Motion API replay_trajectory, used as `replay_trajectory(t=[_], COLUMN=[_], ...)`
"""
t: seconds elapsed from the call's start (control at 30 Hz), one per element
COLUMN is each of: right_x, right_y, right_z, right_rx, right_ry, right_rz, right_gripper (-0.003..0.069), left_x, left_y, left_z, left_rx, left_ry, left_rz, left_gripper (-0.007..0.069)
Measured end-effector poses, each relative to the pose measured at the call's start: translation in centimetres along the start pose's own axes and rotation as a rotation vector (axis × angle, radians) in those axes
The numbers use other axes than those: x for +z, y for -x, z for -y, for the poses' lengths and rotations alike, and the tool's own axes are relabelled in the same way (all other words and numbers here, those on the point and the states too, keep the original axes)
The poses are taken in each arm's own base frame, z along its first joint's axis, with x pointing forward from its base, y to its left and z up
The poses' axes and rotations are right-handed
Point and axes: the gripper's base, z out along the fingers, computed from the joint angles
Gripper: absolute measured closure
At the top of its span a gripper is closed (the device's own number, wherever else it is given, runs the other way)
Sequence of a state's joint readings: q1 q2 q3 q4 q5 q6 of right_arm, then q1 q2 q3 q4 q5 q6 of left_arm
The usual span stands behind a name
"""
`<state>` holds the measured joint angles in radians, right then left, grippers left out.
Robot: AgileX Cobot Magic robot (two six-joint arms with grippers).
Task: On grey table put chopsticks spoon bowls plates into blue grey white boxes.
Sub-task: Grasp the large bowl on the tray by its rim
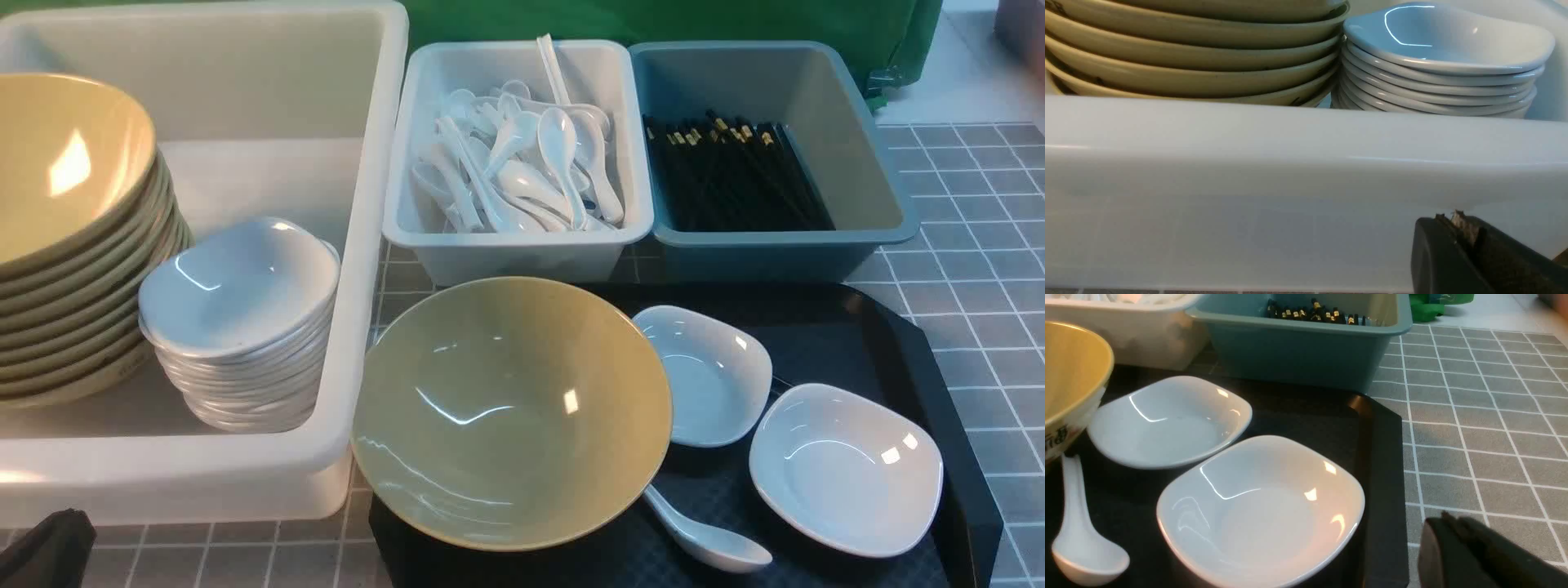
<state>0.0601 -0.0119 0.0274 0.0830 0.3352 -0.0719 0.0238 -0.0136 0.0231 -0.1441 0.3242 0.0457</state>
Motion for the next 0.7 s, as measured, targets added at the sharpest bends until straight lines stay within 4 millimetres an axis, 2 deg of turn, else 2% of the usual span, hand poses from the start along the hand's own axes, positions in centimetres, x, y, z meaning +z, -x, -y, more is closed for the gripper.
replay_trajectory(t=[0.7], right_x=[0.0], right_y=[0.0], right_z=[0.0], right_rx=[0.0], right_ry=[0.0], right_rz=[0.0], right_gripper=[0.058], left_x=[0.0], left_y=[0.0], left_z=[0.0], left_rx=[0.002], left_ry=[0.0], left_rz=[0.0], left_gripper=[0.0633])
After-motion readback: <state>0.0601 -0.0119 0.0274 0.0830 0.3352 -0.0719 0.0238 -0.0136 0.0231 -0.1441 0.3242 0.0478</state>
